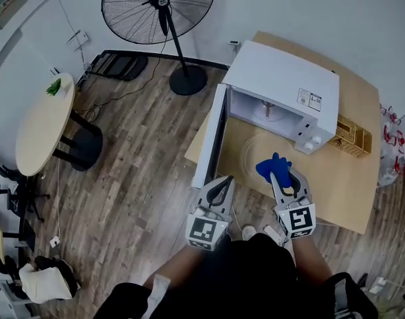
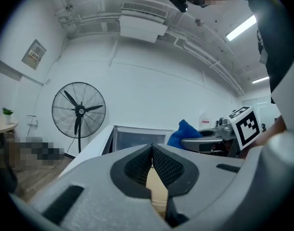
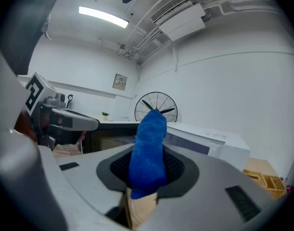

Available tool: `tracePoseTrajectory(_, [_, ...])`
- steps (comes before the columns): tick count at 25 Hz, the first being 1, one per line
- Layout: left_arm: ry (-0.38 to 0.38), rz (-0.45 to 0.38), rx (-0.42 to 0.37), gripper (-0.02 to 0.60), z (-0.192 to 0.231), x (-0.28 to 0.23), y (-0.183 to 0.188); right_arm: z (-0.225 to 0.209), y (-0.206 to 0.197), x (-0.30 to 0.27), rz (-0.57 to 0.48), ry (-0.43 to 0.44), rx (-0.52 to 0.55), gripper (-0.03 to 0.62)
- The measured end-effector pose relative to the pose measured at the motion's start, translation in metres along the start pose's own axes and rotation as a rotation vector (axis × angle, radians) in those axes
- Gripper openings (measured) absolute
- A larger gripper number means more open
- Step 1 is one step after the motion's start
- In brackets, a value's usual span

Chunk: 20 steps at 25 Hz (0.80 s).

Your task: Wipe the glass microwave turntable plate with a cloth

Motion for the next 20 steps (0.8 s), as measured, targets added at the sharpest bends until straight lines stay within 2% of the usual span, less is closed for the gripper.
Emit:
tracePoseTrajectory(6, [-0.056,0.004,0.044,0.006,0.009,-0.010,-0.016,0.001,-0.014,-0.014,0.049,-0.025,0.024,0.100])
tracePoseTrajectory(9, [-0.073,-0.005,0.066,0.006,0.003,-0.023,-0.012,-0.003,-0.024,-0.024,0.075,-0.017,0.021,0.098])
tracePoseTrajectory(15, [-0.049,0.007,0.098,0.006,0.000,-0.048,-0.021,-0.005,-0.049,-0.053,0.119,0.037,0.012,0.098])
tracePoseTrajectory(20, [-0.002,0.026,0.078,0.006,0.006,-0.068,-0.035,-0.008,-0.071,-0.079,0.140,0.099,0.021,0.098])
Point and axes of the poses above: the fingertips, and each gripper's own axes: x backward along the fingers, z to its left, y out of its top, the point moved 3 cm from there along x, backward along the fingers, and after that the axes turned 10 degrees about -y, right-handed, at the moved point
